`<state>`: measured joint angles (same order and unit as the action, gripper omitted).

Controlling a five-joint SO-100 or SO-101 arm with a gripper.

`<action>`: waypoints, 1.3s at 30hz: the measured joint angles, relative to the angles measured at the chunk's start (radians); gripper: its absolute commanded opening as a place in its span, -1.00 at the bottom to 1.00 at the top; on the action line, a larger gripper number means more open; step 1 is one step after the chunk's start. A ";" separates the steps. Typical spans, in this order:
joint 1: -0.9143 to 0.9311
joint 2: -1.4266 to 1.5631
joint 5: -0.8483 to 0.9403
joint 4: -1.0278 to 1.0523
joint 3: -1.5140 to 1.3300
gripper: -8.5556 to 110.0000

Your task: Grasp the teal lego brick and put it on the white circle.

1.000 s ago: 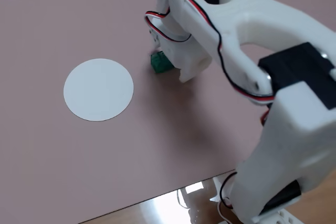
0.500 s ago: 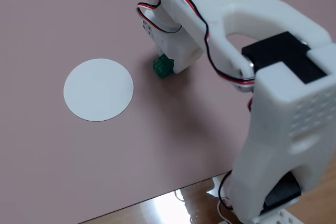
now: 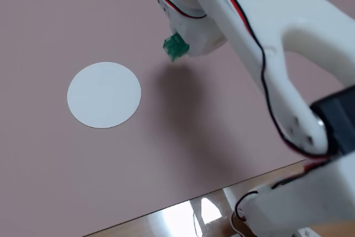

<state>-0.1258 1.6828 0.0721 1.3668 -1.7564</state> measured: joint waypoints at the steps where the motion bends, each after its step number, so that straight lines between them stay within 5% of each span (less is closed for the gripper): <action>1: -0.017 0.034 -0.011 0.012 0.000 -0.79; 8: -0.207 0.037 -0.028 0.101 0.112 -0.79; 23: -0.399 -0.569 -0.021 0.209 0.595 -0.78; 30: -0.423 -0.621 -0.015 0.262 0.634 -0.26; 39: -0.431 -0.571 -0.002 0.272 0.591 -0.23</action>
<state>-0.5568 1.1121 0.0706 1.6383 -1.1658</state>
